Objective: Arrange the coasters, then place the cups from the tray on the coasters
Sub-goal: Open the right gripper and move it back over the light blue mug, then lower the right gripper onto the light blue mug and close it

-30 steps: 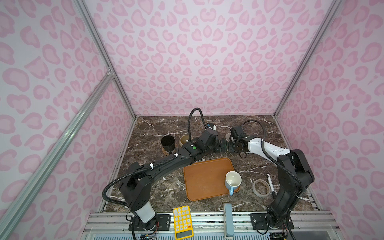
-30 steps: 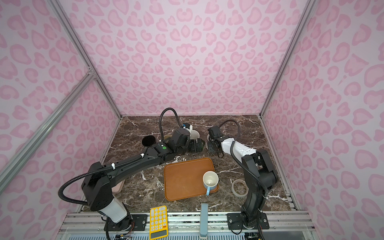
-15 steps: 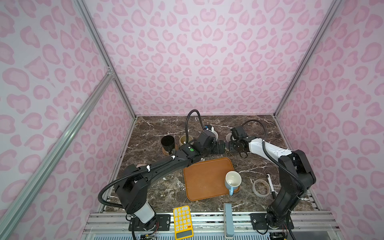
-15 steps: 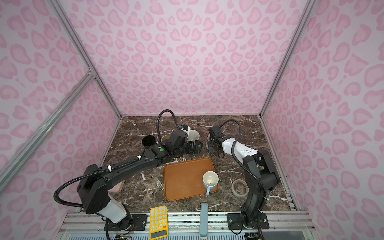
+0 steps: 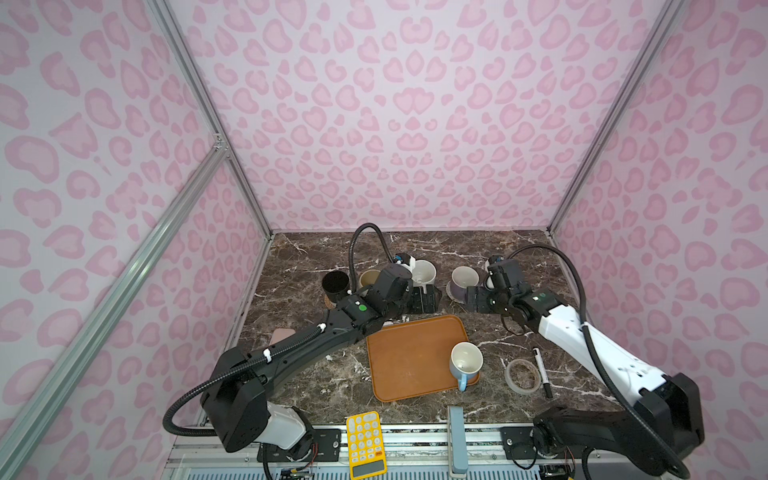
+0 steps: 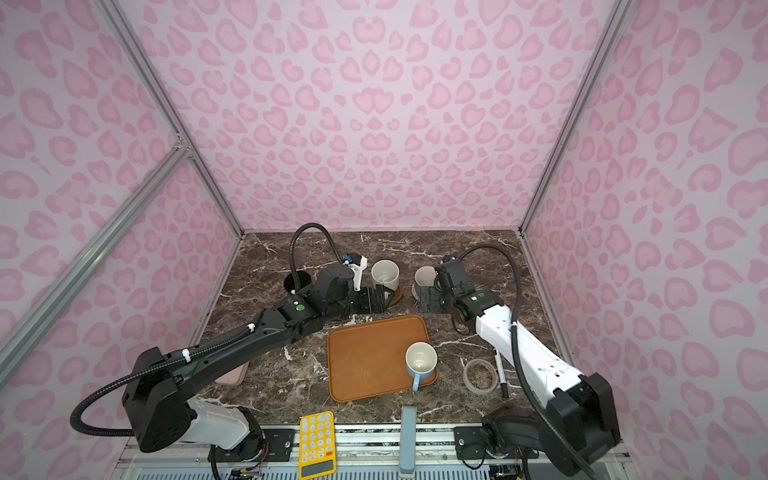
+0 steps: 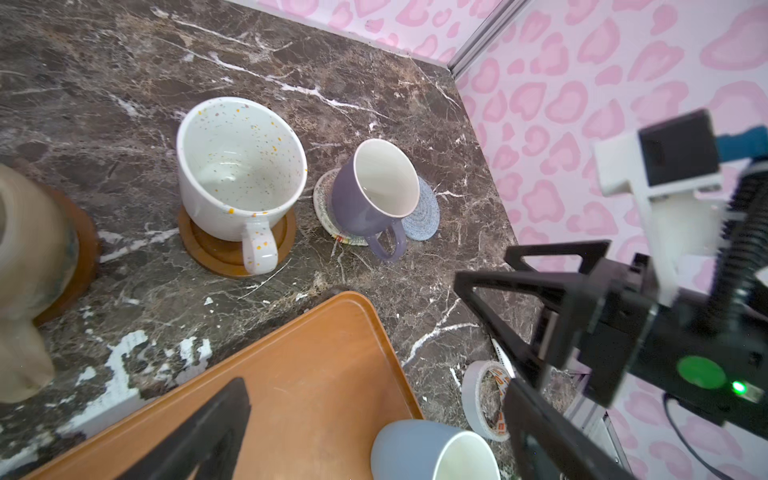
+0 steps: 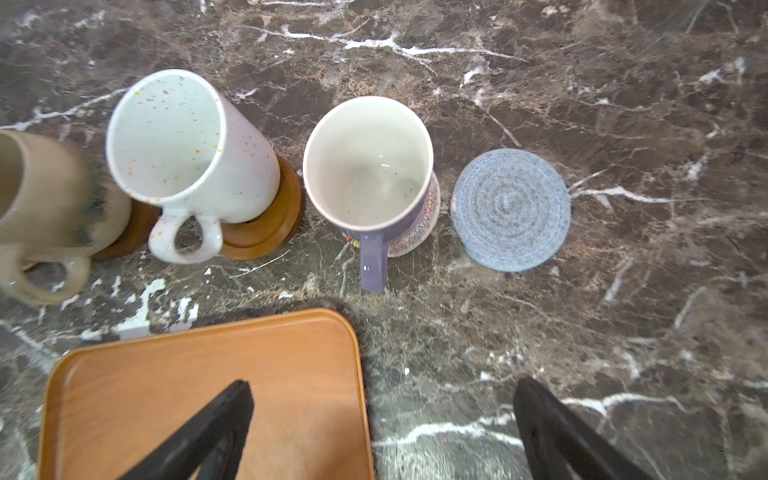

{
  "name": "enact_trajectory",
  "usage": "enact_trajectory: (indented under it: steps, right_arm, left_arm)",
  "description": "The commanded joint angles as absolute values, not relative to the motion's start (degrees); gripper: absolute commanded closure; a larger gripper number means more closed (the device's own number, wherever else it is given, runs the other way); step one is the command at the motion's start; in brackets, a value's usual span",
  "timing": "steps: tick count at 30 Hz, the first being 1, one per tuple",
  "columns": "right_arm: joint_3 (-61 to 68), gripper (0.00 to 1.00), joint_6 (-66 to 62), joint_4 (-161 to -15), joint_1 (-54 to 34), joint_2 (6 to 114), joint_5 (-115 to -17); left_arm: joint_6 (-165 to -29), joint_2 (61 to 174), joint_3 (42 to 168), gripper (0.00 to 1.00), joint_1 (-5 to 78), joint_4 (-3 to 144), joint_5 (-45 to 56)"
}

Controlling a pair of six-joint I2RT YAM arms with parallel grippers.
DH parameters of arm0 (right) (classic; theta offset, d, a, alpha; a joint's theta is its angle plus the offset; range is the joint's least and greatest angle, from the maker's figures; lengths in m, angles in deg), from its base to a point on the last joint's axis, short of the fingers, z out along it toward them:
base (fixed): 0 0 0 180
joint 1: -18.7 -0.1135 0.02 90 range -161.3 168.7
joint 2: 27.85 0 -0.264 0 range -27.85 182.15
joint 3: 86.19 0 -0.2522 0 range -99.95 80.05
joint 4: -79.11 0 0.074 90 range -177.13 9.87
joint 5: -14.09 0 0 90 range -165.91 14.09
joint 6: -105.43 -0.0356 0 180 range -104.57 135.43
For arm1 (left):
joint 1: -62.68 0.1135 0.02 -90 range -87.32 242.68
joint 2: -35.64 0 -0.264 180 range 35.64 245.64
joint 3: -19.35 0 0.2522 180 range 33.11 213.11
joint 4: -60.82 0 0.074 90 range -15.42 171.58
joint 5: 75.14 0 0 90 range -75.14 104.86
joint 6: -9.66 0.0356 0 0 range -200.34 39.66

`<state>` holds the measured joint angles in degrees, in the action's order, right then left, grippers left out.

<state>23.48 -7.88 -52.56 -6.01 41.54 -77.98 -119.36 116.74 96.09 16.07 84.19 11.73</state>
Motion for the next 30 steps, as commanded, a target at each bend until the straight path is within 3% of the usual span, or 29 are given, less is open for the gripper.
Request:
enact_trajectory:
  steps: [1, 15, 30]
  right_arm:
    - [25.1, 0.00, -9.9, -45.1, -7.3, 36.2, -73.7]
    - [27.1, 0.00, -22.3, -27.2, -28.1, 25.0, -81.8]
    - [36.9, 0.00, -40.0, -34.6, -49.8, 23.0, -89.3]
  left_arm:
    - [-119.7, 113.4, 92.7, 0.03, 16.0, 83.0, 6.7]
    - [-117.9, 102.6, 82.7, 0.03, 15.7, 85.8, -2.3]
    - [-119.7, 98.5, 77.4, 0.03, 13.1, 85.2, -1.3]
